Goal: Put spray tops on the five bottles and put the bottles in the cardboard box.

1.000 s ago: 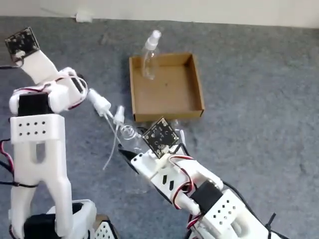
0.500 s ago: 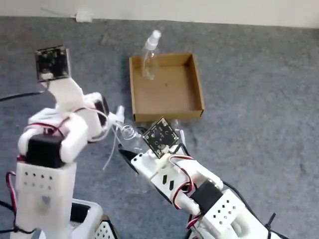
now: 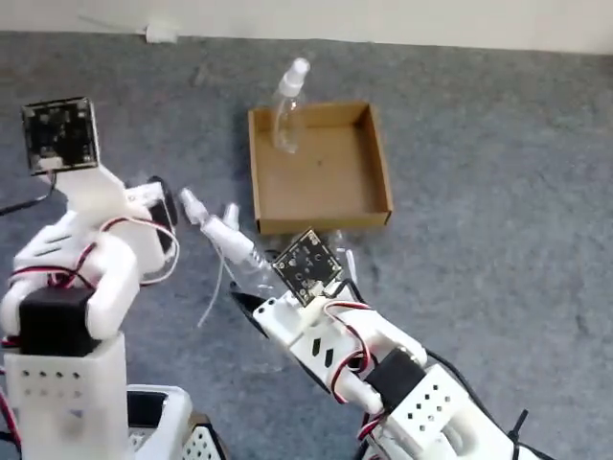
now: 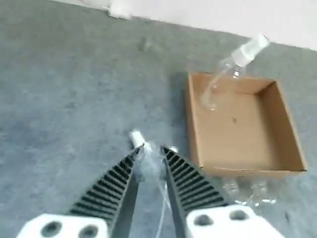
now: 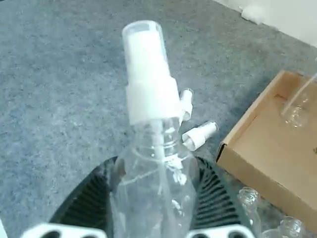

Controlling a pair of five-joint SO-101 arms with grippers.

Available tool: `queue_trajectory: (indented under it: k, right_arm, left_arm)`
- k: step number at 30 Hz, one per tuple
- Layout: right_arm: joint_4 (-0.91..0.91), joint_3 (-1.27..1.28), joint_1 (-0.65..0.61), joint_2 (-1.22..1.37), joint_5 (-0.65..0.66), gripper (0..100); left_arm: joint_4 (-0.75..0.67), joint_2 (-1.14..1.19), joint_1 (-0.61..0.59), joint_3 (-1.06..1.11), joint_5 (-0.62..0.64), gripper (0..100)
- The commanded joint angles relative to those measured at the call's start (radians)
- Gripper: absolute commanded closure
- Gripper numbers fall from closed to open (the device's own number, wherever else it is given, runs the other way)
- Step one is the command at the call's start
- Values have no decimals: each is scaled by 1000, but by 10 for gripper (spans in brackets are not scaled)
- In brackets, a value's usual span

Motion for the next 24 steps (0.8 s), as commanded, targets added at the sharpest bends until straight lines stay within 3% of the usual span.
queue_trajectory:
  k: [1, 7, 14, 17, 20, 24]
  right_arm:
    - [-27, -13, 13, -27, -9, 995]
    - [-27, -13, 13, -25, -11, 995]
    - [-27, -12, 13, -24, -9, 995]
    - [-27, -12, 13, -24, -9, 995]
    - [-27, -12, 13, -24, -9, 995]
    - [-27, -12, 8, -24, -9, 995]
  left_arm:
    - [11, -19, 47, 90, -71, 992]
    - [15, -21, 236, 145, -69, 993]
    - [21, -22, 334, 145, -72, 993]
    - [49, -24, 305, 134, -75, 993]
    - [51, -62, 200, 104, -75, 992]
    - [-60, -110, 105, 77, -74, 989]
